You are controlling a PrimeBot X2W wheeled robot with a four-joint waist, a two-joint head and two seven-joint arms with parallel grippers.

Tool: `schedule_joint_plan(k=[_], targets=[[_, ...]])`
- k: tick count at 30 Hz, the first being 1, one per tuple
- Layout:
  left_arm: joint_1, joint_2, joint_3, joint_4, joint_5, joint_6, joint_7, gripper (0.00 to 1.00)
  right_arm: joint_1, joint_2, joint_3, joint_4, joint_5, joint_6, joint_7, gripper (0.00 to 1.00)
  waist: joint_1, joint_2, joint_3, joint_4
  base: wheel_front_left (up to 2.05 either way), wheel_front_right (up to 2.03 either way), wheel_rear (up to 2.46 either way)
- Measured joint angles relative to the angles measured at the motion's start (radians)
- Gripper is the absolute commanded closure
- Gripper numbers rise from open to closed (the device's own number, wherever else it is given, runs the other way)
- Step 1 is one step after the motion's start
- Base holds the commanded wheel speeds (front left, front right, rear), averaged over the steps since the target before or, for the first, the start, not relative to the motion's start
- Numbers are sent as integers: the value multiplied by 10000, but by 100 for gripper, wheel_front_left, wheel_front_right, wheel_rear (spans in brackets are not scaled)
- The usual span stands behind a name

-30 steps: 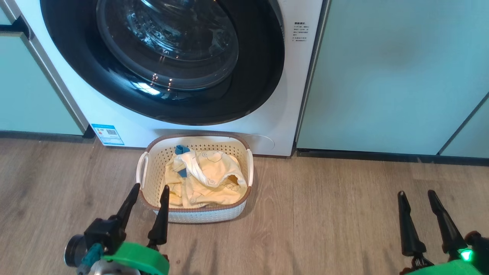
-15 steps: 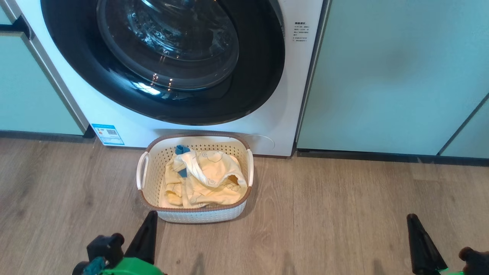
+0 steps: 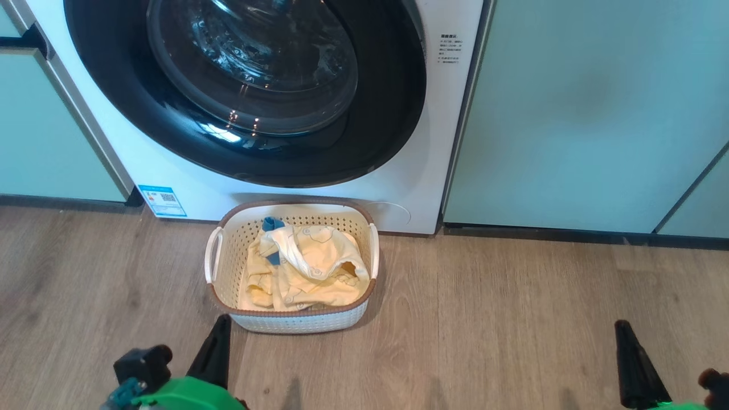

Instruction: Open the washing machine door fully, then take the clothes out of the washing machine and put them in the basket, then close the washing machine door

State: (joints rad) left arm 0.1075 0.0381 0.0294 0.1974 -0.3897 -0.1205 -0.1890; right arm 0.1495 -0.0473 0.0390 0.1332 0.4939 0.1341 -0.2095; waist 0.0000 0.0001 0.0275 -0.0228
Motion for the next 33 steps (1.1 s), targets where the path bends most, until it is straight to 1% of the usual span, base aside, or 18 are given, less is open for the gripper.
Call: schedule_joint_plan(k=[27, 33], targets=[[-380, 4, 61, 155, -3273, 0, 794, 100, -569, -61, -238, 374, 3156, -2, 711, 100, 0, 0, -66, 62, 0, 0, 0], [-550, 4, 81, 196, -3841, -2, 936, 100, -593, -75, -318, 445, 3703, -2, 867, 100, 0, 0, -77, 72, 0, 0, 0]])
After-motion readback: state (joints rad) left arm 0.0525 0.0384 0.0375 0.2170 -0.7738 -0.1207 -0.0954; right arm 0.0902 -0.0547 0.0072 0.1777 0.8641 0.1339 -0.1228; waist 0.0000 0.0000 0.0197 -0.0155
